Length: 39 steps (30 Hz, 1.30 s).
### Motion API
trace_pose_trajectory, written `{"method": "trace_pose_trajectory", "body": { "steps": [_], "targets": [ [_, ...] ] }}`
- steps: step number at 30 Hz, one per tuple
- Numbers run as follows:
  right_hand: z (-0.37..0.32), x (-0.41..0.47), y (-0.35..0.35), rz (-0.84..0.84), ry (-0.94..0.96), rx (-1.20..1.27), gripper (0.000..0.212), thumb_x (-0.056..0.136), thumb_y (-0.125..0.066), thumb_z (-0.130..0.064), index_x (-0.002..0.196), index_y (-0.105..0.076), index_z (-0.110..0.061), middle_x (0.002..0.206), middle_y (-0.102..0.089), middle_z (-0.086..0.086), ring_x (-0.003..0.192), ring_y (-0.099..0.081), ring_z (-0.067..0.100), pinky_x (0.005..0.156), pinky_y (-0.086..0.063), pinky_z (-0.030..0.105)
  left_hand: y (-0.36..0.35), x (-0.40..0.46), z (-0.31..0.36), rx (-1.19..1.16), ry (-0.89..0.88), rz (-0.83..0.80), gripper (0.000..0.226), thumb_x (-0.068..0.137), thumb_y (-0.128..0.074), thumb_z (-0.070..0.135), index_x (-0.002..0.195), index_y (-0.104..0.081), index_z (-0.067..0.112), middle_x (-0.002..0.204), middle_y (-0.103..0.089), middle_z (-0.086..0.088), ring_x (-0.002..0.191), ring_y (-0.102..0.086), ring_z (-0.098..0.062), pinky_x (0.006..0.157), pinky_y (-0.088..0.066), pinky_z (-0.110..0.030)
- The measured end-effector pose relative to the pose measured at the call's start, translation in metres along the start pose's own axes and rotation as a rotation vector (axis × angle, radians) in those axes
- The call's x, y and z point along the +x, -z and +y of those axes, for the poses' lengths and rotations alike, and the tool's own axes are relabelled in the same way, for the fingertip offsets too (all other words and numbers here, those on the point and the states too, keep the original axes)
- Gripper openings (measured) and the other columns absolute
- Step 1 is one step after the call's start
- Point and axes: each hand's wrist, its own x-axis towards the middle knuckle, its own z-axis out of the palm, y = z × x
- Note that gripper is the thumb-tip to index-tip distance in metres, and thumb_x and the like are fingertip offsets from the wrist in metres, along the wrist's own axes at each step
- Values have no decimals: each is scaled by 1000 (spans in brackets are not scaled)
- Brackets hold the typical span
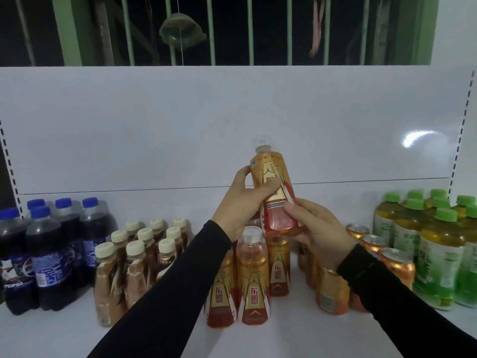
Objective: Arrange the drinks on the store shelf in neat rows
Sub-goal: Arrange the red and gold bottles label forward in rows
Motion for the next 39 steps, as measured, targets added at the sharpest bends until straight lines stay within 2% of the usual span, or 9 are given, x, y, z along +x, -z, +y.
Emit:
{"method": "trace_pose_trajectory", "body": {
  "steps": [7,11,15,19,24,28,33,36,39],
  "targets": [
    [-5,6,5,-55,31,-71,51,85,-57,-37,133,-53,-20,106,-75,0,98,-72,19,74,-60,30,4,8,10,8,29,31,65,85,-79,28,140,-44,27,95,-77,-5,73,-75,-18,57,-57,-30],
    [-12,7,14,-115,137,-406,81,79,-66,-52,147,-22,-49,110,-70,-15,100,-68,1,75,-53,12,7,10,16,-54,124,89,58,84,-78,36,133,-55,14,99,-75,-12,71,-76,-19,55,-57,-30],
    [-18,10,16,-194,189,-734,100,63,-85,-50,127,-13,-78,118,-51,-35,106,-57,-15,83,-45,5,8,5,22,-162,206,57,36,89,-73,32,111,-65,4,72,-75,-9,61,-74,-20,47,-55,-30],
    [-23,15,9,-123,339,-918,92,67,-83,-52,127,-16,-72,118,-46,-34,102,-55,-7,84,-44,7,9,2,26,-188,288,78,32,85,-76,40,99,-68,12,68,-74,-10,52,-71,-24,44,-55,-33],
    [-23,18,7,-70,391,-972,93,60,-70,-69,140,-25,-54,127,-57,-14,105,-61,9,93,-50,24,10,1,26,-209,347,90,39,82,-77,47,105,-67,16,97,-69,-17,74,-71,-32,51,-59,-39],
    [-22,15,6,-66,384,-979,95,57,-65,-74,140,-25,-53,130,-57,-11,108,-59,11,96,-50,27,11,1,26,-230,356,96,38,83,-77,46,101,-66,15,95,-69,-17,73,-69,-31,50,-59,-38],
    [-22,13,5,-72,353,-962,92,60,-73,-68,138,-24,-57,122,-54,-20,103,-60,5,89,-48,16,9,1,24,-225,327,66,39,86,-74,43,108,-68,13,98,-70,-15,76,-70,-29,50,-58,-37],
    [-21,8,8,-172,277,-795,91,62,-88,-47,122,-25,-73,119,-53,-31,98,-64,-4,78,-50,9,10,4,19,-179,212,-2,35,89,-73,35,110,-68,9,104,-72,-15,80,-74,-25,58,-59,-36],
    [-16,6,15,-208,150,-565,94,61,-85,-57,131,-24,-70,131,-51,-21,105,-67,6,82,-57,25,9,5,14,-33,114,55,53,86,-76,32,131,-55,15,99,-75,-13,76,-75,-23,58,-59,-36]
  ]
}}
